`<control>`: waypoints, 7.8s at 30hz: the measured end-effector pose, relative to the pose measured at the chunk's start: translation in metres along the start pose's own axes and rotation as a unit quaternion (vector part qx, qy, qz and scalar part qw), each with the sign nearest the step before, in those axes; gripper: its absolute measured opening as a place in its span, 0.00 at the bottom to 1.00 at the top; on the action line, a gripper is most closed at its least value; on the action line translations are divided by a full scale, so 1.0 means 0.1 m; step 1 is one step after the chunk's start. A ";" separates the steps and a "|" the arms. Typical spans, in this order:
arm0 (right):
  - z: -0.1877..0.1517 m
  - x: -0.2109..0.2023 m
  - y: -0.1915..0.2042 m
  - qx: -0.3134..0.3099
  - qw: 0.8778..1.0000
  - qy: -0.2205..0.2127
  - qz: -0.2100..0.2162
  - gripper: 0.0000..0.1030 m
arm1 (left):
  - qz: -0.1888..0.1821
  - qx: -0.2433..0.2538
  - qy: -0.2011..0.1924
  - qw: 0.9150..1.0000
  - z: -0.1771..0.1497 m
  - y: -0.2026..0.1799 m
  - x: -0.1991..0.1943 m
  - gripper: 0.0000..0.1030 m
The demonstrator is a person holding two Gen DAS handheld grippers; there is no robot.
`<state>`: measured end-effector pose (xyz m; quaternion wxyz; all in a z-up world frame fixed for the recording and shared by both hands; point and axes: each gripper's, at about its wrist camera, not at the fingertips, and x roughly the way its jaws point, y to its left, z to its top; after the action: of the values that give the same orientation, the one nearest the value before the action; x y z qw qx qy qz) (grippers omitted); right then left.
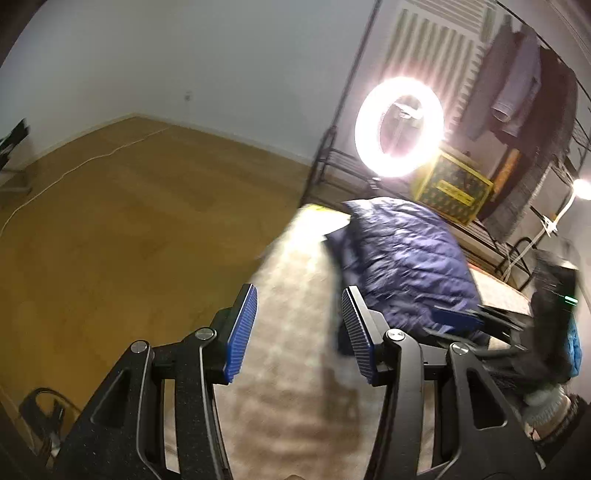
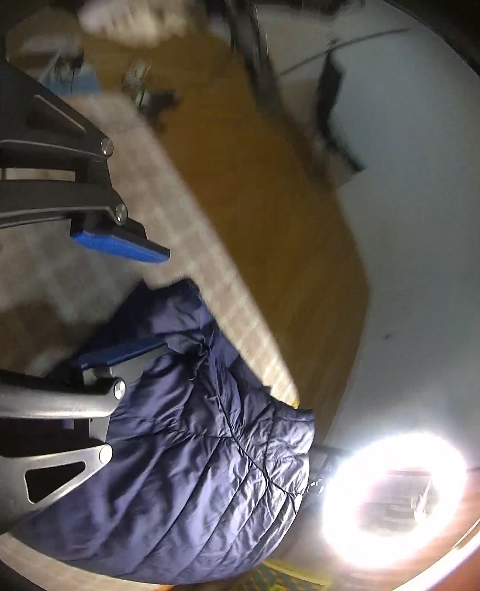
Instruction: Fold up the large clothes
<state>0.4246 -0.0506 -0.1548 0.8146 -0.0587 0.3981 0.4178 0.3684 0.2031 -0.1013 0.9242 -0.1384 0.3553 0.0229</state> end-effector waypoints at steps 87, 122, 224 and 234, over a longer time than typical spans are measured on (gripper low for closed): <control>-0.49 -0.08 -3.36 0.366 0.924 -0.046 0.098 0.82 | -0.226 -0.181 0.236 0.928 0.60 -0.14 3.37 0.73; -0.41 -1.69 -1.75 0.301 0.953 -0.029 -0.017 0.18 | -0.228 -0.094 0.189 0.951 0.34 -1.13 1.17 0.11; -2.80 -6.57 -2.99 0.269 0.892 -0.124 -0.342 0.16 | -0.359 0.243 0.115 0.894 -1.26 -7.29 -0.33 0.09; -2.48 -6.57 -3.64 0.242 0.894 -0.137 -0.352 0.16 | -0.347 0.224 0.085 0.907 -1.05 -7.71 0.18 0.09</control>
<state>0.3212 -0.8077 0.0491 0.9439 0.0620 0.3244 -0.0020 0.4217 -0.5674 -0.0030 0.8469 -0.0441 0.3579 -0.3908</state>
